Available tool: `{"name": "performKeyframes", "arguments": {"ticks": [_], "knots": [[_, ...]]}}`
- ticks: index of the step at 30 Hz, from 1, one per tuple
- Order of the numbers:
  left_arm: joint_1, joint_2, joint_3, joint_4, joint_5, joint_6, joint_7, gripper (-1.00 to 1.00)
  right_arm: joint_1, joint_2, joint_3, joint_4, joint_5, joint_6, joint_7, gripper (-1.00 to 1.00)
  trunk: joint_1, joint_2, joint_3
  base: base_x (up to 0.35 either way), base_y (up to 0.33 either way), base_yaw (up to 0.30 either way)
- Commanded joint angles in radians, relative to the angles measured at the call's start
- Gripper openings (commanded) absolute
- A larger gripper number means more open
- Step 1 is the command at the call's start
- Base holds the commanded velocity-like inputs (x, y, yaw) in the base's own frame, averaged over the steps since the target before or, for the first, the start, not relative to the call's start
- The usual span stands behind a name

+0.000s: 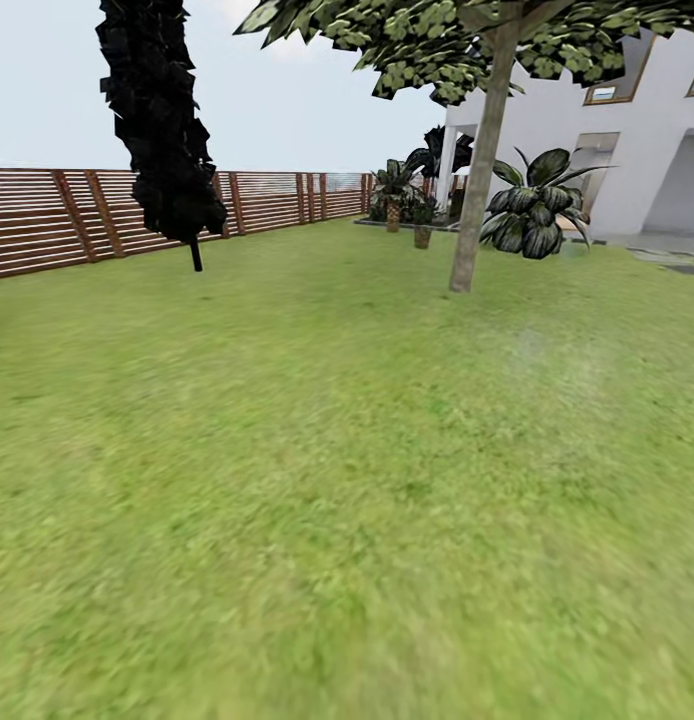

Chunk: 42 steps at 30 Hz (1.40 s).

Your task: Take the three Easter eggs out of the wicker basket on the lawn in the garden, then place them on the lawn next to a single tree (choose any tree) so that all three eggs are next to the same tree and none are left in the basket.

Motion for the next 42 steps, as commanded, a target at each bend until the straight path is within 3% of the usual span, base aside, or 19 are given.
{"name": "performKeyframes", "arguments": {"ticks": [1,42], "knots": [[0.0,0.0,-0.001,0.001,-0.001,-0.003,0.001,1.0,0.0,0.0,0.001,-0.001,0.0,-0.002,0.0,1.0,0.001,0.0,-0.001,0.329,0.0,0.0],[0.0,-0.001,-0.002,0.001,-0.001,-0.003,0.001,1.0,0.0,0.0,0.001,-0.001,0.0,-0.002,0.0,1.0,0.001,0.0,-0.001,0.329,0.0,0.0]]}}
